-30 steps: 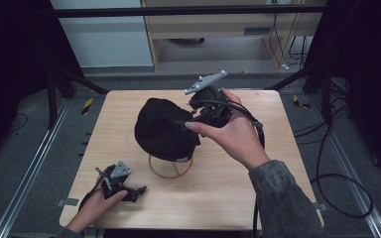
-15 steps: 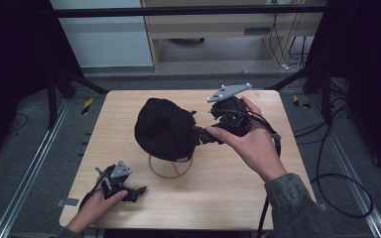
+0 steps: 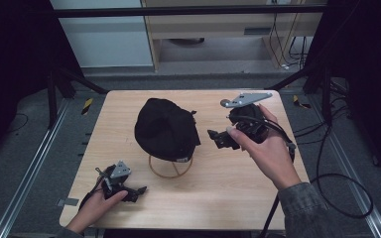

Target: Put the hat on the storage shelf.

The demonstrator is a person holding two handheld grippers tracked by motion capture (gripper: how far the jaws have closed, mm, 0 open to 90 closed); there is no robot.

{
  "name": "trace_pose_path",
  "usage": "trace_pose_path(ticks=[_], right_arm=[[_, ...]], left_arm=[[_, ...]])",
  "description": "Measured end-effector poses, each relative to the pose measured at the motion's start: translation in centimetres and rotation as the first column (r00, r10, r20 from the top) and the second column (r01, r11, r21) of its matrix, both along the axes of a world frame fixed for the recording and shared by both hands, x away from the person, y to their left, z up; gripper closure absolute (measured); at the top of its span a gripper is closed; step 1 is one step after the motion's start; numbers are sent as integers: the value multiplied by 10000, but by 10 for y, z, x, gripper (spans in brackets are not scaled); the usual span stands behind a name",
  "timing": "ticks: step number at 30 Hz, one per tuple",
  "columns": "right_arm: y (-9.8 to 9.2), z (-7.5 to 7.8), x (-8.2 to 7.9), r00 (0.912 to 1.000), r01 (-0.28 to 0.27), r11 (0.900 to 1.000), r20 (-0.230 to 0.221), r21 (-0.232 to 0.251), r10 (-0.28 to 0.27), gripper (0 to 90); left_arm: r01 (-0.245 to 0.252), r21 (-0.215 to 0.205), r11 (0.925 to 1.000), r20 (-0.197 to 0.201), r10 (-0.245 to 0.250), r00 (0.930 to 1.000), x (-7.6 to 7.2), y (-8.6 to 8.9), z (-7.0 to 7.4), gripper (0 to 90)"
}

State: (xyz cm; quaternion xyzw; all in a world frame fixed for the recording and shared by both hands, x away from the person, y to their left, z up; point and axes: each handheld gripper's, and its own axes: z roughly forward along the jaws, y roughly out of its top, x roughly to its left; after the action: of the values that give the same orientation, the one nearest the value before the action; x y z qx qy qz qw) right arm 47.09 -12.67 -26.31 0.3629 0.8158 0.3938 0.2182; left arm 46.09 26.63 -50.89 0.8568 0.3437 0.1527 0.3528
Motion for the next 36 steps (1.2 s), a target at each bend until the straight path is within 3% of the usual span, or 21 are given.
trace_pose_path(ticks=[4,6,11,16,17,18,22,31,36], right_arm=[[-10,-7,-3,9997,257,9997,-55,4,-257,64],[-16,-16,-5,9963,822,9947,302,-623,-804,88],[-24,-33,-8,9931,1119,9893,453,-935,-1080,86],[-37,-62,-9,9905,1378,9879,76,-713,-1376,90],[-37,-62,-9,9905,1378,9879,76,-713,-1376,90],[-40,-73,-10,9894,1439,9870,-92,-713,-1449,90],[-43,-87,-12,9882,1482,9869,-298,-631,-1503,91],[-34,-136,-15,9867,1357,9877,-788,-777,-1418,99],[-32,-151,-16,9868,1296,9880,-864,-842,-1368,100]], left_arm=[[8,12,10000,1,-8,10000,0,0,0,0],[7,13,10000,-1,-7,10000,0,0,0,0],[-18,-18,10000,-14,18,10000,0,0,0,0],[9,17,10000,-20,-9,10000,0,0,0,0],[11,18,10000,-20,-11,10000,0,0,0,0],[11,19,10000,-21,-11,10000,0,0,0,0],[11,19,10000,-22,-11,10000,0,0,0,0],[13,22,10000,-21,-13,10000,0,0,0,0],[18,21,10000,-19,-18,10000,0,0,0,0]])
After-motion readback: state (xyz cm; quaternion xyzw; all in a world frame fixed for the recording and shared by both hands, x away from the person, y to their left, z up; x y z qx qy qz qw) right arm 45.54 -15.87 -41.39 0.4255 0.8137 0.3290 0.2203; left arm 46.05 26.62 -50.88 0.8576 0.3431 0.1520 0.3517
